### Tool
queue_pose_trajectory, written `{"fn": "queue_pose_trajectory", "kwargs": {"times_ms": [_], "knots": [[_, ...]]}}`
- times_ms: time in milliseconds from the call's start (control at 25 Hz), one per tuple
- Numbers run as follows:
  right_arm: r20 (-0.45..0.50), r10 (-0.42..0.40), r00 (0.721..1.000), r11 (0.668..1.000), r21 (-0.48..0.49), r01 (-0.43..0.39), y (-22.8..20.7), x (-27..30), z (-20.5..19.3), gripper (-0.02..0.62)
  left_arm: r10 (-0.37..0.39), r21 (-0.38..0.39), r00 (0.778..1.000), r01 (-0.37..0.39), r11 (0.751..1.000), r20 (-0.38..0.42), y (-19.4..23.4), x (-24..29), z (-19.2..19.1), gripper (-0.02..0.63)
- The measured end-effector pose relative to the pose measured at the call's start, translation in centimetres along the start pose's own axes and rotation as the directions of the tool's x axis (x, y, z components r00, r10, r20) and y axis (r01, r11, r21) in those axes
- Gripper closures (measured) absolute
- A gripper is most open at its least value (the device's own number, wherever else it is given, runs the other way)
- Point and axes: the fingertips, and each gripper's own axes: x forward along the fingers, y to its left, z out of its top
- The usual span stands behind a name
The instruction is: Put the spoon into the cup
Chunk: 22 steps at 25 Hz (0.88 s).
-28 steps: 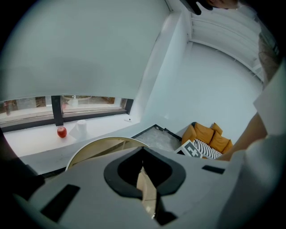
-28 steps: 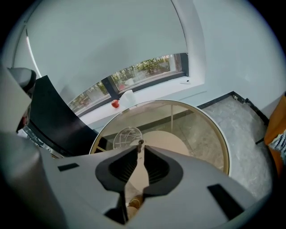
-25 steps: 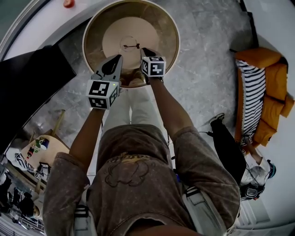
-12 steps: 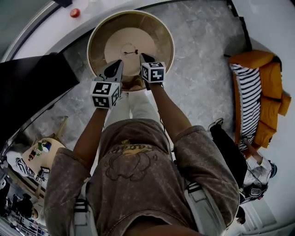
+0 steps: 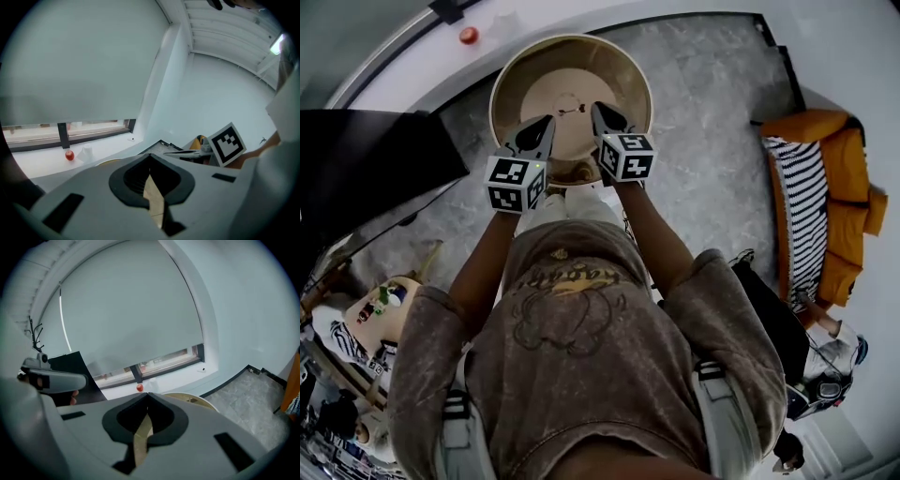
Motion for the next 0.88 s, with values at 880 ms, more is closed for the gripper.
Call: {"fn": "queue_pose_trajectory", "kwargs": {"times_ms": [880], "knots": [[0.259, 0.116, 0.959, 0.984, -0.16, -0.076, 9.8, -11.6, 7.1, 0.575, -0.092, 0.136, 0.981, 0.069, 0.988, 0.169, -3.2, -6.6, 6.6, 0.598]]}}
